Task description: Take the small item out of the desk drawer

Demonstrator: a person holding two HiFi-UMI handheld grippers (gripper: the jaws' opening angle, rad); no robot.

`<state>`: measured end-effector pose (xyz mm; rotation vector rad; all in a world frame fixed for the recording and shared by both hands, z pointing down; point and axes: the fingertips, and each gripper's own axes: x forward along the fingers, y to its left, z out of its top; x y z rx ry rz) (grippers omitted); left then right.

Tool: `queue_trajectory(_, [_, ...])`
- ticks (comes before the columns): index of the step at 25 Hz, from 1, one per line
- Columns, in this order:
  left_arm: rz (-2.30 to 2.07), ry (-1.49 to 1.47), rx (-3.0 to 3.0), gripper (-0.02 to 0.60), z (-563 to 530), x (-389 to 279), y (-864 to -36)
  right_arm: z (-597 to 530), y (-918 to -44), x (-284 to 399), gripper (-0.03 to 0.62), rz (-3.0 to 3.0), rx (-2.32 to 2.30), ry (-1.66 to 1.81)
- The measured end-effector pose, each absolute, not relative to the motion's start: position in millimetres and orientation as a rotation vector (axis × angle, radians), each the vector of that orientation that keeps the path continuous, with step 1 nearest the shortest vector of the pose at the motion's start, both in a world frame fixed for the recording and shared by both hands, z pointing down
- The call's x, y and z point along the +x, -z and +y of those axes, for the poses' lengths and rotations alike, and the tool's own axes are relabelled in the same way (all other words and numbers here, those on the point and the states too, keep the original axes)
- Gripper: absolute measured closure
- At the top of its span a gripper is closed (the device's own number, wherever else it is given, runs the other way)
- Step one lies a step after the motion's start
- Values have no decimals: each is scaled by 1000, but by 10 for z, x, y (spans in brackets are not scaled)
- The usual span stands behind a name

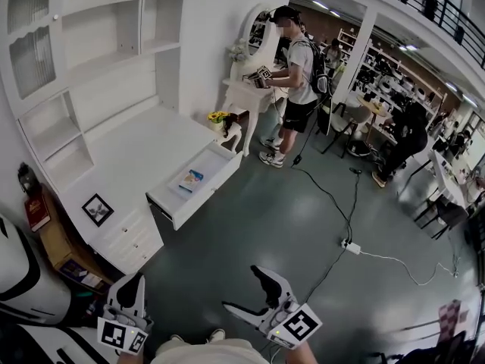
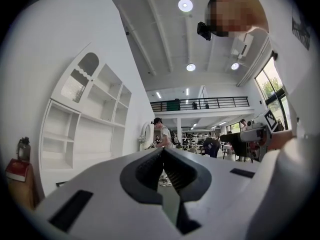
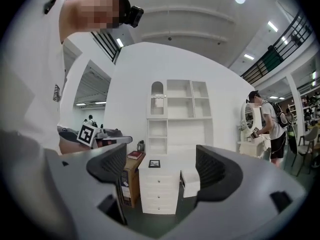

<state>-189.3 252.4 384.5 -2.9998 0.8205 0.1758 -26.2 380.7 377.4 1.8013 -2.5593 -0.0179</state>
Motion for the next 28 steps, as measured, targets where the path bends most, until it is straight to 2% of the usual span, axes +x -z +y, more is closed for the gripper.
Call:
queue_trajectory(3, [791, -178, -2993, 566, 2586, -1708, -3814, 3878, -3811, -144, 136, -2559, 1796, 24])
queue_trajectory(5, [783, -169, -2990, 566, 2640, -1621, -3825, 3913, -3875, -46, 128, -2551, 1804, 3])
queue_trajectory(19, [857, -54, -3009, 566, 2458, -1497, -4082, 3589, -4148, 231, 129, -2573, 1820, -136])
queue_trajectory(28, [847, -42, -3106, 566, 1549, -1000, -4457, 2755, -4455, 625, 129, -2500, 1794, -266])
